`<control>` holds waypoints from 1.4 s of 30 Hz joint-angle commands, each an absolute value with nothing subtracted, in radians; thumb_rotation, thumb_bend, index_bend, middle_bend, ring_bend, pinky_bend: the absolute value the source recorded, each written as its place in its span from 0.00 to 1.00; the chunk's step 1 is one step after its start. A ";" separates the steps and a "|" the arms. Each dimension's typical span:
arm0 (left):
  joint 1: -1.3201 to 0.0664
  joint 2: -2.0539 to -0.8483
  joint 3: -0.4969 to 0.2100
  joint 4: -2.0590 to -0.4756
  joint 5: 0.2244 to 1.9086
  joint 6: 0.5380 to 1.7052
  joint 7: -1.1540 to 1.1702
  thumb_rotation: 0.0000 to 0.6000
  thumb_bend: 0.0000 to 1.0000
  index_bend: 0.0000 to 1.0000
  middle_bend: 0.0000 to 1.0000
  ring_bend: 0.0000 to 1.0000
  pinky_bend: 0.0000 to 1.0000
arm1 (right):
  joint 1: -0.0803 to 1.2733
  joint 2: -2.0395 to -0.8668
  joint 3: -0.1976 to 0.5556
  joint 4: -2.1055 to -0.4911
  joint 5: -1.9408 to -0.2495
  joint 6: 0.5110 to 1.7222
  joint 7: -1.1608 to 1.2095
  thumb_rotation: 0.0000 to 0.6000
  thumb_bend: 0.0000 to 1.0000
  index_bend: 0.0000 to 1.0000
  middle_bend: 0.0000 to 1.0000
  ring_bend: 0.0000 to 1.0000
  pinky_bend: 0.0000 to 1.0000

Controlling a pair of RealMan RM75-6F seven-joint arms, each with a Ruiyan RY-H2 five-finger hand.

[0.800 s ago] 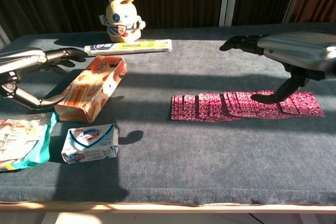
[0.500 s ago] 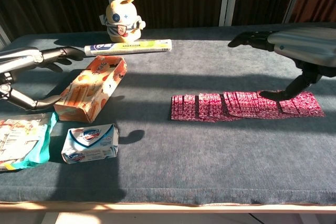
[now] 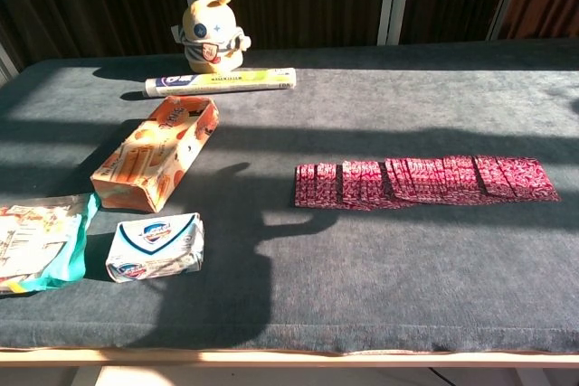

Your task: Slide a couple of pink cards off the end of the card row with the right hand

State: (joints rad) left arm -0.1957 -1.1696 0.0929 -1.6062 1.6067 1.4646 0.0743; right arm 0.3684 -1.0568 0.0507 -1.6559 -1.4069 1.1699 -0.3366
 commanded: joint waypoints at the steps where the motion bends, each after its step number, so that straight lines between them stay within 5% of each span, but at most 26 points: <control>1: -0.147 -1.204 0.115 -1.533 1.615 1.505 0.063 1.00 0.43 0.00 0.06 0.06 0.12 | 0.383 -1.070 0.037 -1.567 -1.330 1.066 -0.329 1.00 0.46 0.01 0.84 0.85 0.89; 13: -0.111 -1.230 0.122 -1.515 1.628 1.507 0.041 1.00 0.43 0.00 0.06 0.06 0.11 | 0.483 -1.200 0.025 -1.412 -1.266 0.835 -0.290 1.00 0.75 0.09 0.94 0.95 0.96; 42: -0.099 -1.227 0.103 -1.507 1.617 1.454 0.035 1.00 0.43 0.00 0.06 0.06 0.11 | 0.522 -1.305 -0.022 -1.345 -1.187 0.774 -0.389 1.00 0.77 0.16 0.96 0.96 0.97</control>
State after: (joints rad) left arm -0.0992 -1.2273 0.1034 -1.5074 1.6169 1.4538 0.0352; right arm 0.5223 -1.3049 -0.0213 -1.3457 -1.1875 0.7740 -0.3884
